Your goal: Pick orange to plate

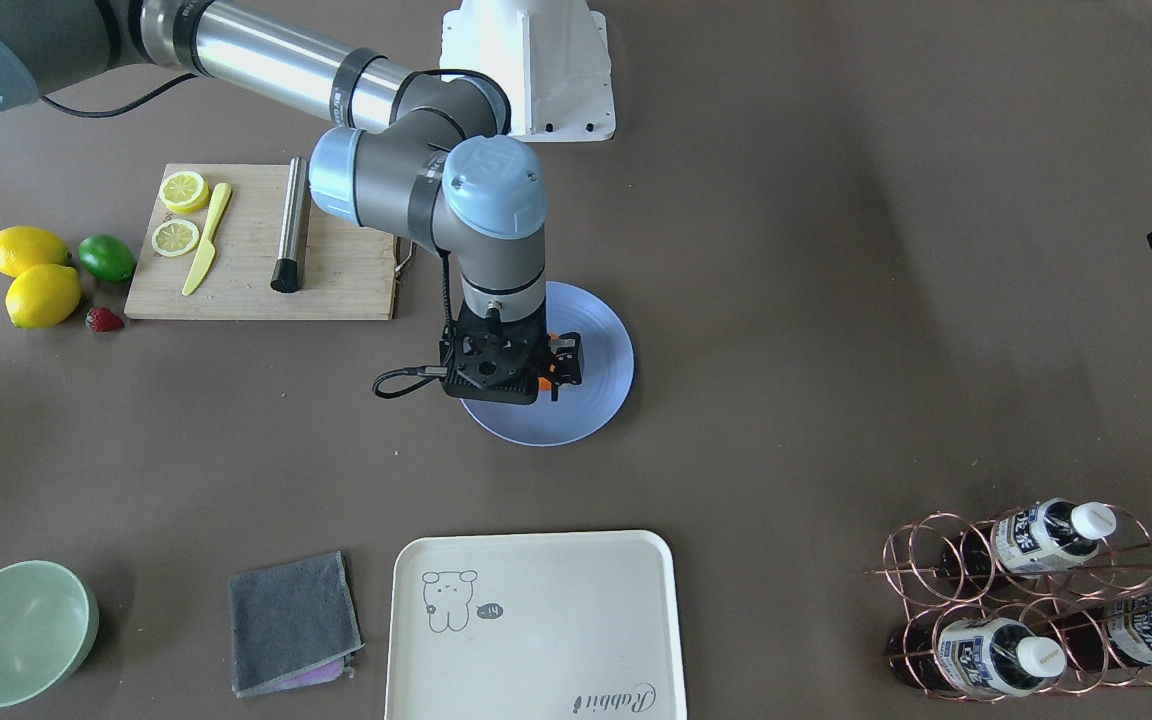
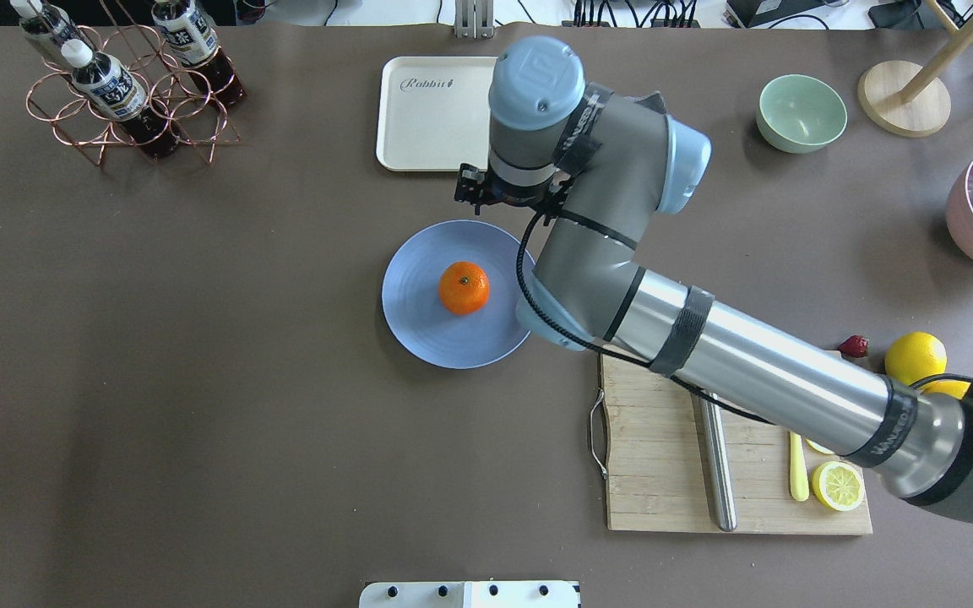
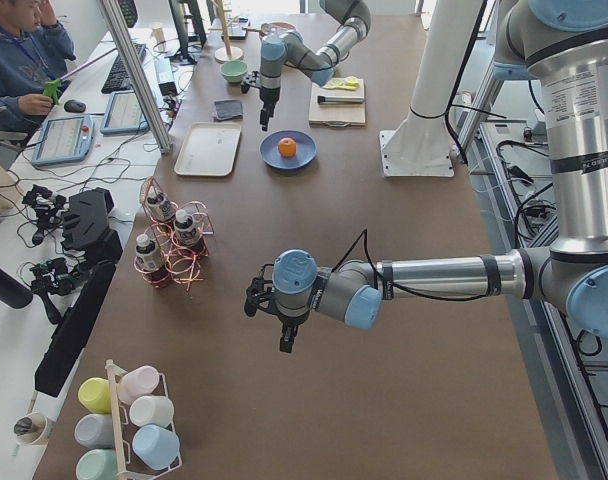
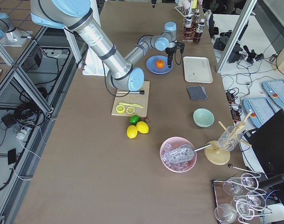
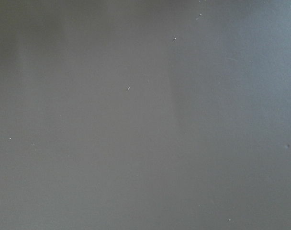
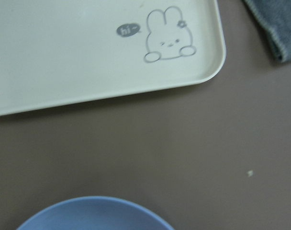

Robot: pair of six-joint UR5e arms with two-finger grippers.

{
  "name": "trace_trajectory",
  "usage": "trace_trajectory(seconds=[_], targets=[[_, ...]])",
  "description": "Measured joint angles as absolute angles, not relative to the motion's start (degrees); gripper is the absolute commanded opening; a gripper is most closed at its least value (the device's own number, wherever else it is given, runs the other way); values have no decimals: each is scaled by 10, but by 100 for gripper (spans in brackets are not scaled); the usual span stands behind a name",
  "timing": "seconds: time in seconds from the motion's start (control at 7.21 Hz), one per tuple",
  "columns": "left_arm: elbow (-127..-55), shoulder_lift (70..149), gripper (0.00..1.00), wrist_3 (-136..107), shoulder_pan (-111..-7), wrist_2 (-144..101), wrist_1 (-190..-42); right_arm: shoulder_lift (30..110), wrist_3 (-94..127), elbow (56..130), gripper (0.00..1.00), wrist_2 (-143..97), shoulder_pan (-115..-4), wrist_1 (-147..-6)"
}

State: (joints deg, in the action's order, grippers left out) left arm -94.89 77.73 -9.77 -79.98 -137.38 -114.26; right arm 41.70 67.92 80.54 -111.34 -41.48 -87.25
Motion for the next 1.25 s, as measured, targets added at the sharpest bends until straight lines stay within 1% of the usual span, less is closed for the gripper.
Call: trace_trajectory(seconds=[0.14, 0.28, 0.42, 0.55, 0.83, 0.97, 1.25], targets=[[-949, 778, 99, -97, -804, -1389, -1137, 483, 597, 879, 100, -1144, -465, -909], [-950, 778, 100, -96, -811, -1402, -1131, 570, 506, 956, 100, -1164, -513, -932], [-949, 778, 99, -96, -816, -1408, -1129, 655, 415, 1012, 100, -1181, -558, -940], [-949, 779, 100, -96, -818, -1410, -1128, 721, 329, 1041, 100, -1195, -601, -940], [-950, 780, 100, -79, -820, -1412, -1115, 821, 174, 1052, 100, -1228, -688, -939], [-951, 782, 100, -48, -831, -1413, -1083, 860, 75, 1039, 100, -1256, -751, -939], [-954, 805, 99, 38, -867, -1411, -990, 897, -99, 980, 100, -1292, -864, -938]])
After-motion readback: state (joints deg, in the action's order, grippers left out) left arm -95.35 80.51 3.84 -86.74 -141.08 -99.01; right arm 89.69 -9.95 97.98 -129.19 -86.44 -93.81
